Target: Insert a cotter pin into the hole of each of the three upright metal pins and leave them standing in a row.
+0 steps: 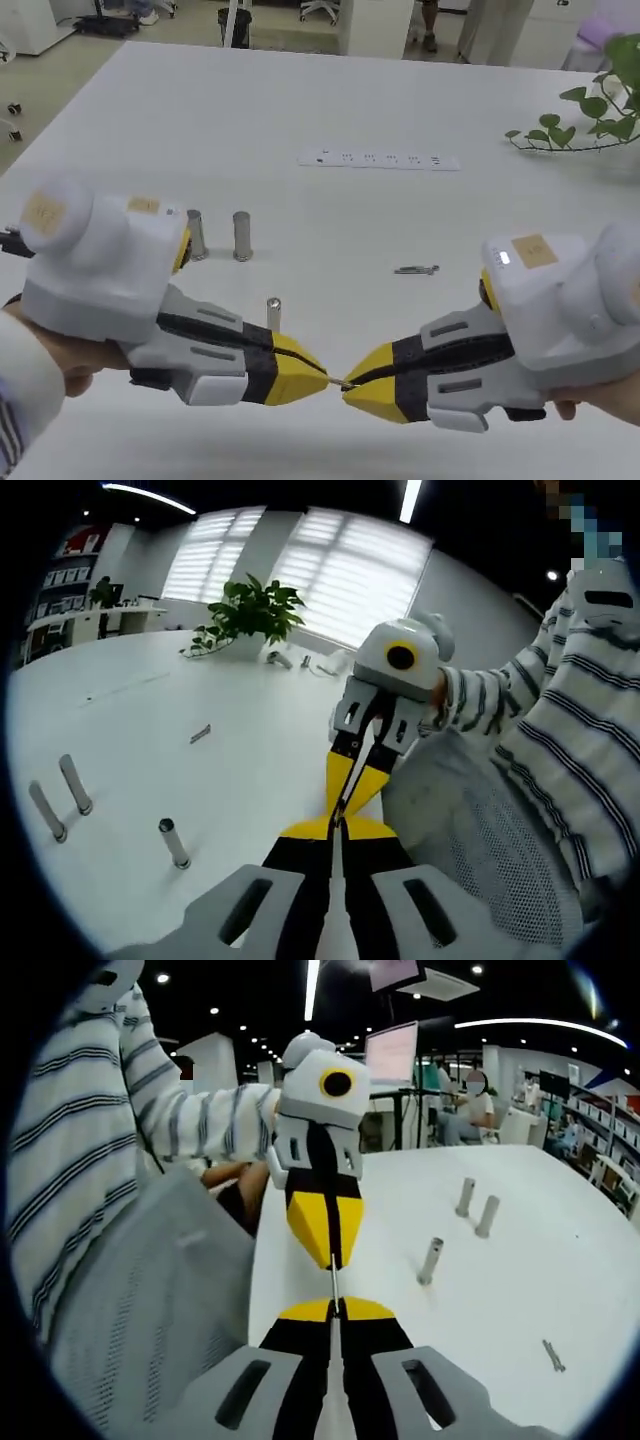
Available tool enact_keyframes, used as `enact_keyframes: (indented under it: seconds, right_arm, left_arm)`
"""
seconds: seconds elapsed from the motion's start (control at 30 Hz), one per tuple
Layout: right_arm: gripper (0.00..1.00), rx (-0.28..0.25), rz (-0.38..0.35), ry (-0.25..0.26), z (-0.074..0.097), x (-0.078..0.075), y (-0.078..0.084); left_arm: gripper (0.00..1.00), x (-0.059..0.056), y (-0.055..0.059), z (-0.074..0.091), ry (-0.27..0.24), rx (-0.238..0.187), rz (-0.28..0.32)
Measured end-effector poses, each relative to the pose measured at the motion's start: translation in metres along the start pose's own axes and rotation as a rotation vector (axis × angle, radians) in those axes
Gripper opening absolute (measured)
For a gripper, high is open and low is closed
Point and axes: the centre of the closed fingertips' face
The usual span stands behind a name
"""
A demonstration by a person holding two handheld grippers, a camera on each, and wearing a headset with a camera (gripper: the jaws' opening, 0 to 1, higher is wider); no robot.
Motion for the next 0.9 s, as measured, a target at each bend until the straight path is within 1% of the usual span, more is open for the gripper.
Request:
enact_keyframes:
  seconds: [0.07, 0.1, 0.17, 0.27, 0.4, 0.47, 0.6, 0.67, 0.73, 0.8, 0.83, 0.9]
  right_arm:
    - [0.04, 0.006, -0.001, -0.011, 0.001, 0.001, 0.000]
    - [0.04, 0.015, -0.009, -0.023, 0.001, 0.003, 0.001]
    - [0.04, 0.021, -0.016, -0.027, 0.001, 0.004, 0.001]
    - [0.04, 0.032, -0.018, -0.035, 0.002, 0.005, 0.000]
    - [0.04, 0.045, -0.009, -0.037, 0.003, 0.005, 0.000]
    - [0.04, 0.052, -0.002, -0.039, 0.003, 0.005, 0.000]
    - [0.04, 0.051, 0.001, -0.035, 0.004, 0.005, -0.001]
    - [0.04, 0.058, 0.009, -0.030, 0.004, 0.004, -0.001]
    - [0.03, 0.058, 0.015, -0.025, 0.004, 0.003, -0.001]
    - [0.03, 0.058, 0.014, -0.021, 0.004, 0.002, -0.001]
    - [0.03, 0.057, 0.007, -0.011, 0.004, 0.000, -0.002]
    - [0.04, 0.058, -0.014, 0.003, 0.003, -0.005, -0.001]
  left_arm:
    - [0.01, -0.001, 0.000, 0.000, 0.008, -0.001, 0.016]
    - [0.01, -0.002, 0.001, 0.000, 0.013, 0.000, 0.048]
    - [0.01, -0.002, 0.002, 0.000, 0.013, 0.006, 0.020]
    - [0.01, -0.003, 0.002, 0.000, 0.017, 0.011, -0.003]
    - [0.00, -0.004, 0.007, 0.000, 0.015, 0.037, -0.062]
    - [0.00, -0.005, 0.005, 0.000, 0.014, 0.025, -0.093]
    - [0.01, -0.003, 0.004, 0.001, 0.008, 0.017, -0.079]
    - [0.01, -0.001, 0.004, 0.002, 0.000, 0.015, -0.091]
    - [0.03, 0.002, 0.005, 0.003, -0.016, 0.013, -0.103]
    - [0.08, 0.010, 0.005, 0.005, -0.059, 0.006, -0.122]
    - [0.11, 0.014, 0.004, 0.006, -0.080, -0.010, -0.131]
    - [0.15, 0.021, 0.006, 0.009, -0.114, -0.020, -0.113]
Point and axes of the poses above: the centre of the closed fingertips' face, and the gripper's own axes: z roughly backward along the fingers, x roughly to its left, y roughly out of its underside, and after that the axes turned 8 degrees about -z, right-handed
